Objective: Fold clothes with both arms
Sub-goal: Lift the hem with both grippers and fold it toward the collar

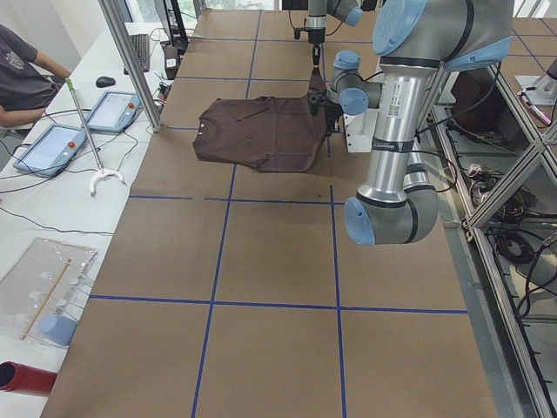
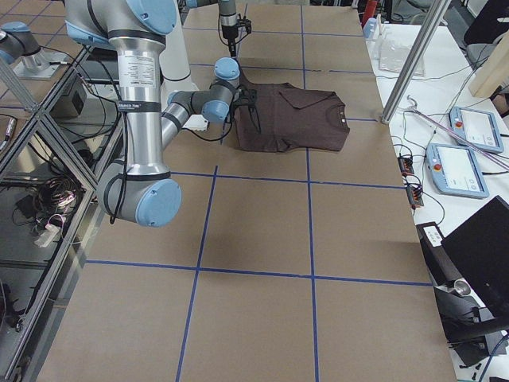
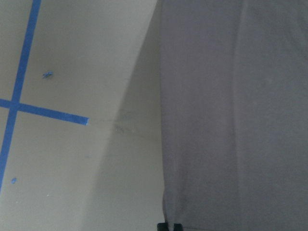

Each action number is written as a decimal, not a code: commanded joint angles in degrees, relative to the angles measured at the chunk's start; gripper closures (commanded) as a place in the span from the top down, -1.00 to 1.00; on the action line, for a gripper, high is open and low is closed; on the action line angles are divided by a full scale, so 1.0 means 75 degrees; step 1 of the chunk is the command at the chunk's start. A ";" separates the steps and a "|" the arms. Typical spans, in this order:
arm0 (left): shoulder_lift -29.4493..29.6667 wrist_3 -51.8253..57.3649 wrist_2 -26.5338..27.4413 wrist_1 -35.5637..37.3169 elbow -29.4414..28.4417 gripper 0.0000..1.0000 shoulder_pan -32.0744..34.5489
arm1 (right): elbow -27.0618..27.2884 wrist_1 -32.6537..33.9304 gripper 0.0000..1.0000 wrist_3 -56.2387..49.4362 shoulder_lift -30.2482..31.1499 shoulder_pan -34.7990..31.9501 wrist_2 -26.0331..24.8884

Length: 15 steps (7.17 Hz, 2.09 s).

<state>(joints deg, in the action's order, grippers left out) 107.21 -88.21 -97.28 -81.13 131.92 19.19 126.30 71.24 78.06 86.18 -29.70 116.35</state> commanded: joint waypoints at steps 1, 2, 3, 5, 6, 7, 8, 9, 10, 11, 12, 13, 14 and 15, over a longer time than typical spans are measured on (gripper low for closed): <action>0.0773 0.1618 -0.0866 -0.0022 -0.1294 -1.00 0.1981 | -0.1003 0.0005 -1.00 -0.1283 -0.0602 -0.1447 0.0690; 0.0938 0.1880 -0.0857 -0.0150 -0.1811 -1.00 0.2360 | -0.1692 0.0005 -1.00 -0.1581 -0.1149 -0.1883 0.0960; 0.1184 0.2033 -0.0869 -0.0371 -0.2291 -1.00 0.2549 | -0.2569 0.0005 -1.00 -0.1584 -0.1990 -0.2142 0.0986; 0.1653 0.2034 -0.0869 -0.1306 -0.3544 -1.00 0.2854 | -0.4141 -0.0007 -1.00 -0.1560 -0.3224 -0.2541 0.0975; 0.1724 0.2023 -0.0869 -0.1938 -0.4142 -1.00 0.3099 | -0.4682 -0.0007 -1.00 -0.1583 -0.3600 -0.2741 0.0975; 0.1980 0.2034 -0.0869 -0.2698 -0.5099 -1.00 0.3299 | -0.5244 -0.0007 -1.00 -0.1595 -0.4010 -0.2870 0.0975; 0.2273 0.2058 -0.0869 -0.3390 -0.5944 -1.00 0.3487 | -0.5784 -0.0007 -1.00 -0.1607 -0.4385 -0.2953 0.0975; 0.2531 0.2139 -0.0857 -0.3548 -0.6243 -1.00 0.3558 | -0.6195 -0.0007 -1.00 -0.1642 -0.4517 -0.3023 0.0975; 0.2905 0.2233 -0.0857 -0.3561 -0.6756 -1.00 0.3663 | -0.6814 -0.0018 -1.00 -0.1700 -0.4959 -0.3082 0.0986; 0.3025 0.2292 -0.0845 -0.3874 -0.7144 -1.00 0.3792 | -0.7424 -0.0018 -1.00 -0.1724 -0.5358 -0.3106 0.0986; 0.3049 0.2432 -0.0845 -0.4214 -0.7484 -1.00 0.3886 | -0.7789 -0.0065 -1.00 -0.1759 -0.5547 -0.3176 0.0975; 0.3154 0.2445 -0.0845 -0.4275 -0.7673 -1.00 0.3922 | -0.8153 -0.0297 -1.00 -0.1759 -0.5642 -0.3257 0.0975; 0.3294 0.2445 -0.0834 -0.4288 -0.7884 -1.00 0.3945 | -0.8319 -0.0300 -1.00 -0.1771 -0.5655 -0.3328 0.0975; 0.3423 0.2445 -0.0834 -0.4299 -0.8060 -1.00 0.3957 | -0.8390 -0.0311 -1.00 -0.1771 -0.5655 -0.3375 0.0975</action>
<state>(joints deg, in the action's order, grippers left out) 131.70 -69.93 -103.57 -113.12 73.26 48.67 64.65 69.19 64.82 43.98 -54.48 123.67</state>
